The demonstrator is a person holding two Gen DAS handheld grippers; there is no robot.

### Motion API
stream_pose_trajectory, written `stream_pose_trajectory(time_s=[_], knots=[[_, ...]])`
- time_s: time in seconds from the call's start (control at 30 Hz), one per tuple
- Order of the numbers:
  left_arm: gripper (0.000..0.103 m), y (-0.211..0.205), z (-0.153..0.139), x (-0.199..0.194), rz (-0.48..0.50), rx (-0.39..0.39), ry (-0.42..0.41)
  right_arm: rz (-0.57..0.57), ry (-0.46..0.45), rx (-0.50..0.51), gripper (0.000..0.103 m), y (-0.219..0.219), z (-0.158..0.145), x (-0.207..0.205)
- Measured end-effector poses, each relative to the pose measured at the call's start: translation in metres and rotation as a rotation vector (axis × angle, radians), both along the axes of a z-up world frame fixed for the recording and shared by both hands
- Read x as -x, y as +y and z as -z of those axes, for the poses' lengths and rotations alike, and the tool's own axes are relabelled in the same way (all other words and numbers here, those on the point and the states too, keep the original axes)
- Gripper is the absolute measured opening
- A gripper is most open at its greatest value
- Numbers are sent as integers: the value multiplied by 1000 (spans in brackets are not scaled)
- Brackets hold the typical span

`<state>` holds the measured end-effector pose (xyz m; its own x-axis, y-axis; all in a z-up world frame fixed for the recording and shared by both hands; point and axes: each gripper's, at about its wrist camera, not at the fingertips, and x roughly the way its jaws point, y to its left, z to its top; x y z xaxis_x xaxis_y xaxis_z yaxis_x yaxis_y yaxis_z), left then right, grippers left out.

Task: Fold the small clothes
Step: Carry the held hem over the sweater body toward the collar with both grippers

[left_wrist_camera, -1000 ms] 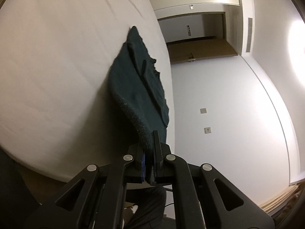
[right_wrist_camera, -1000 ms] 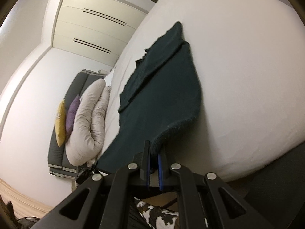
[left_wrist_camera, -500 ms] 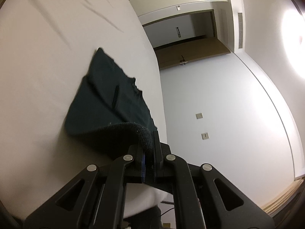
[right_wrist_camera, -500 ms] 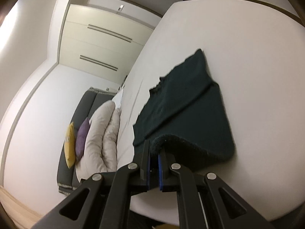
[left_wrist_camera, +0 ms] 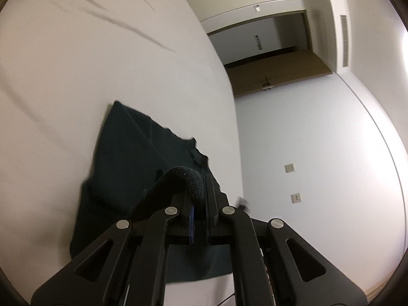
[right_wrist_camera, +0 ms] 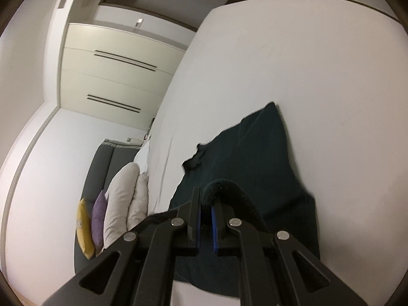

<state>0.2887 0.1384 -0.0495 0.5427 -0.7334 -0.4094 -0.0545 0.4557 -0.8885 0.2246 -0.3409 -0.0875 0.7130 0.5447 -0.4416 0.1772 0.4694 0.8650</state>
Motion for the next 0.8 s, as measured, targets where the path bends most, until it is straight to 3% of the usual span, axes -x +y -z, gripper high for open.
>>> stream_pose_trajectory(time_s=[0.4, 0.8], knots=[[4, -19, 54, -87, -12, -78, 89, 22, 82, 15, 7, -9, 39, -86], [4, -45, 81, -142, -11, -103, 120, 50, 123, 39, 7, -22, 56, -119]])
